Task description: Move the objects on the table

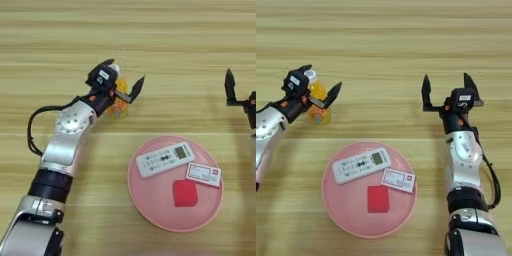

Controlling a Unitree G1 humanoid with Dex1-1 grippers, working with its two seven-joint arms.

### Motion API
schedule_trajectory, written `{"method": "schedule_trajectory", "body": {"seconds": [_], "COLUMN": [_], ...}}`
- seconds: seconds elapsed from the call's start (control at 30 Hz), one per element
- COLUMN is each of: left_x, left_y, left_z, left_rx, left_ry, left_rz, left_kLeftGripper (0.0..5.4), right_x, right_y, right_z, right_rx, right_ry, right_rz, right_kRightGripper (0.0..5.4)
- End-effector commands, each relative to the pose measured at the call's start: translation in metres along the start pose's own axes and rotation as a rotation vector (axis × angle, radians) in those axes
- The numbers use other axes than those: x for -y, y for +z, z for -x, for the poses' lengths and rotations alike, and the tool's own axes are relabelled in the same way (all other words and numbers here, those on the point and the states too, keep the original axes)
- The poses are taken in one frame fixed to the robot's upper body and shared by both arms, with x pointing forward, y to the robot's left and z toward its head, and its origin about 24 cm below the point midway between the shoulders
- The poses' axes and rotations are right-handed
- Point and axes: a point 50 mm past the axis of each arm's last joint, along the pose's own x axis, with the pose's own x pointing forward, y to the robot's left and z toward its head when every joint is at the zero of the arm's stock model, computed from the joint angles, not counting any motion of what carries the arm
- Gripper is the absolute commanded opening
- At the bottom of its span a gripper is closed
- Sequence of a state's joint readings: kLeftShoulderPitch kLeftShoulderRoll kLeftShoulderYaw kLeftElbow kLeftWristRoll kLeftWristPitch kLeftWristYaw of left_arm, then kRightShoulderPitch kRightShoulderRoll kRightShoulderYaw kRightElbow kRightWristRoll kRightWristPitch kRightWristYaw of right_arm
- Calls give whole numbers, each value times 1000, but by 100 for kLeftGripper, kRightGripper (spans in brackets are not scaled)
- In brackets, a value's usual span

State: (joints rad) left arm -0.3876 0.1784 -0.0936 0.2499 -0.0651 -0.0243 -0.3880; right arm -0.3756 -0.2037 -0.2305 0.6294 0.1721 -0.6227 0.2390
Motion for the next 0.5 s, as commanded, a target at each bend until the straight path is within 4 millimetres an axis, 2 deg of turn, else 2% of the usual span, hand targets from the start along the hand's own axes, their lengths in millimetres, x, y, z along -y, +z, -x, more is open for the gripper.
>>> {"method": "schedule_trajectory", "body": {"seconds": [0.03, 0.27, 0.5], "left_x": [-3, -1, 1], "left_y": [-8, -18, -27], "left_z": [-4, -3, -1], "left_rx": [-42, -78, -123], "left_ry": [19, 26, 9], "left_rz": [-38, -53, -42], "left_kLeftGripper": [447, 374, 345], "right_x": [3, 2, 1], "right_y": [3, 3, 3], "right_z": [0, 1, 1], "right_rx": [16, 16, 18], "right_ry": [1, 2, 1], "right_rz": [10, 9, 8], "right_kRightGripper": [540, 540, 540]}}
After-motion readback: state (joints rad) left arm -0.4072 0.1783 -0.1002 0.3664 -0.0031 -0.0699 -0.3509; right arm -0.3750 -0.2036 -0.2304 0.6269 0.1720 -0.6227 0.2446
